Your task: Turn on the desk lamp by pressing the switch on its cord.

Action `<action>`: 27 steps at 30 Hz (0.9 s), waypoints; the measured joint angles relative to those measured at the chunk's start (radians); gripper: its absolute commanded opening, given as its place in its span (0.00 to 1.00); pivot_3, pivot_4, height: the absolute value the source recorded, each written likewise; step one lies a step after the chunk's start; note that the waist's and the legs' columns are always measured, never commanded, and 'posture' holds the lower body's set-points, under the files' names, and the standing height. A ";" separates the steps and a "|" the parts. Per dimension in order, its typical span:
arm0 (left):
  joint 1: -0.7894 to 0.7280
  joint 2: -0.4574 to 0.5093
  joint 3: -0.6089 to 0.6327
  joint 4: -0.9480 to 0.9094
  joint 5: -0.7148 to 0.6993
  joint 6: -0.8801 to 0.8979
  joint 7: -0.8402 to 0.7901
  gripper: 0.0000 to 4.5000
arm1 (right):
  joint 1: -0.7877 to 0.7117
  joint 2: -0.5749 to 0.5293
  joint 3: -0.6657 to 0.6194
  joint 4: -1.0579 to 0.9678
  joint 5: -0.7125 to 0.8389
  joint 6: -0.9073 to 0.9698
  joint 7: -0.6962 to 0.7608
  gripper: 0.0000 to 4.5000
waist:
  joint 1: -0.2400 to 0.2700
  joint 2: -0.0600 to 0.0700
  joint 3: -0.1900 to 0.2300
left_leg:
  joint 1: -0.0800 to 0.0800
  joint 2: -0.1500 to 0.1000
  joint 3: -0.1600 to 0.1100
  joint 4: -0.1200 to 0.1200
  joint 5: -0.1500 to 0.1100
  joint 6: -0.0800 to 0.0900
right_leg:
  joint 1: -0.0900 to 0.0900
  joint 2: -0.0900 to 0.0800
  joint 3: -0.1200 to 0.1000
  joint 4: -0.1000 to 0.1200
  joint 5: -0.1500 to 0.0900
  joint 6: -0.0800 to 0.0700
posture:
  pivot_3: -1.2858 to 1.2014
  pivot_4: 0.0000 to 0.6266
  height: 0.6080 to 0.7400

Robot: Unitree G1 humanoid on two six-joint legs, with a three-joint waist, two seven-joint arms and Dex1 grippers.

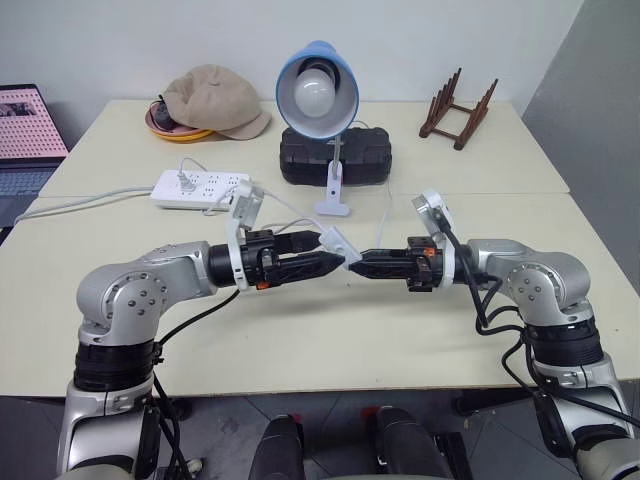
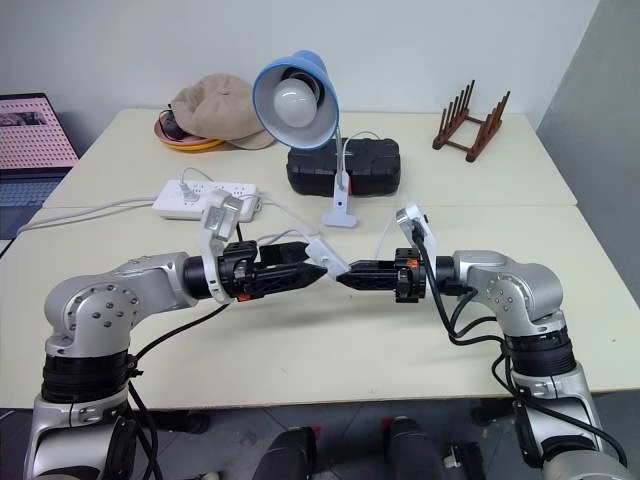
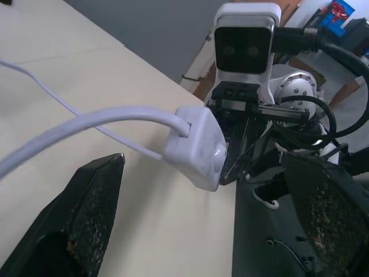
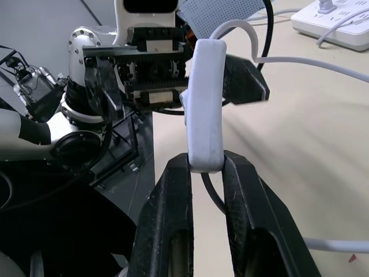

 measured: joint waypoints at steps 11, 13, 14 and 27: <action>-0.040 0.001 -0.025 0.055 0.015 -0.019 -0.056 0.68 | 0.007 -0.008 -0.006 -0.018 0.029 0.006 -0.036 0.08 | 0.000 0.000 0.000 | 0.000 0.000 0.000 0.000 0.000 0.000 | 0.000 0.000 0.000 0.000 0.000 0.000 | 0.52 0.24 1.00; -0.041 0.002 -0.026 0.062 0.021 -0.020 -0.059 0.60 | 0.014 -0.009 -0.006 -0.023 0.030 0.006 -0.039 0.08 | 0.001 0.000 0.000 | 0.000 0.000 0.000 0.000 0.000 0.000 | 0.000 0.000 0.000 0.000 0.000 0.000 | 0.52 0.24 1.00; -0.043 0.002 -0.026 0.065 0.023 -0.020 -0.060 0.56 | 0.016 -0.009 -0.006 -0.024 0.030 0.006 -0.039 0.08 | 0.001 0.000 0.000 | 0.000 0.000 0.000 0.000 0.000 0.000 | 0.000 0.000 0.000 0.000 0.000 0.000 | 0.52 0.24 1.00; -0.051 0.007 -0.018 0.067 0.004 -0.018 -0.105 0.14 | 0.033 -0.010 -0.004 -0.040 0.038 -0.003 -0.031 0.08 | 0.001 0.000 0.000 | 0.000 0.000 0.000 0.000 0.000 0.000 | 0.000 0.000 0.000 0.000 0.000 0.000 | 0.52 0.24 1.00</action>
